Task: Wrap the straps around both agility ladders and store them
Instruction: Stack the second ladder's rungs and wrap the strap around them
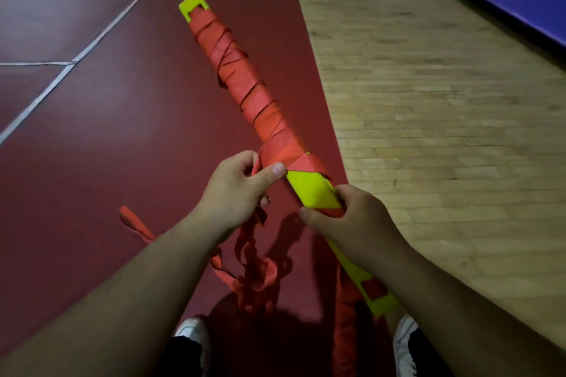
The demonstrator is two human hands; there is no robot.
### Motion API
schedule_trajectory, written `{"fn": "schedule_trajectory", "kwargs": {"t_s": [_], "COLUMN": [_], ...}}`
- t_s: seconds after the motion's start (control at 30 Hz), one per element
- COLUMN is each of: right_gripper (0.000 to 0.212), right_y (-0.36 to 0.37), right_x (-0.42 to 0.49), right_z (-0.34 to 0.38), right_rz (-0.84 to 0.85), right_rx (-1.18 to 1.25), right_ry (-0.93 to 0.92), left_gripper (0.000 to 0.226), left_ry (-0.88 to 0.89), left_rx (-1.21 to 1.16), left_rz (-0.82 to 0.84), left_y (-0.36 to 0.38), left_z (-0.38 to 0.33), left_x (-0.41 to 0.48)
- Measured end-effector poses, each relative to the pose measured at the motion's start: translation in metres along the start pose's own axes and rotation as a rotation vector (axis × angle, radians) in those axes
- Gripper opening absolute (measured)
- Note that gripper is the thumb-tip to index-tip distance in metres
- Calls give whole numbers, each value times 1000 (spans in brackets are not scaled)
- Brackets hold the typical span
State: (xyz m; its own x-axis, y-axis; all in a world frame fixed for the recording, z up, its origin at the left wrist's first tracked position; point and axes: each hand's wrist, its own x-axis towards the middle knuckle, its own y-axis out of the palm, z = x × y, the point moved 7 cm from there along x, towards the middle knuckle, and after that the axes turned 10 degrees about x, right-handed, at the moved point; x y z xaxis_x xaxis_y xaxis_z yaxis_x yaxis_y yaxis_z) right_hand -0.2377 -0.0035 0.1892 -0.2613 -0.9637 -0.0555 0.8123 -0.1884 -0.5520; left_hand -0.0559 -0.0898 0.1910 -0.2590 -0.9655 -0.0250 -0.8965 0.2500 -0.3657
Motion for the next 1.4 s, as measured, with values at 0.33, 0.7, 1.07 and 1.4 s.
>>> {"fn": "schedule_trajectory", "kwargs": {"t_s": [0.33, 0.7, 1.07, 1.4], "right_gripper": [46, 46, 48, 32], "right_y": [-24, -26, -41, -36], "right_x": [-1, 0, 7, 2], "right_z": [-6, -11, -7, -11], "right_rz": [-98, -160, -191, 18], "right_rx": [-152, -162, -147, 164], "right_ry": [-49, -53, -43, 44], "left_gripper": [19, 23, 20, 20], "left_ry": [8, -259, -79, -120], "left_rx": [103, -353, -2, -186], "left_rz": [334, 304, 318, 362], "left_y": [21, 36, 23, 30], "left_z": [-14, -15, -13, 6], "left_x": [-15, -29, -19, -13]}}
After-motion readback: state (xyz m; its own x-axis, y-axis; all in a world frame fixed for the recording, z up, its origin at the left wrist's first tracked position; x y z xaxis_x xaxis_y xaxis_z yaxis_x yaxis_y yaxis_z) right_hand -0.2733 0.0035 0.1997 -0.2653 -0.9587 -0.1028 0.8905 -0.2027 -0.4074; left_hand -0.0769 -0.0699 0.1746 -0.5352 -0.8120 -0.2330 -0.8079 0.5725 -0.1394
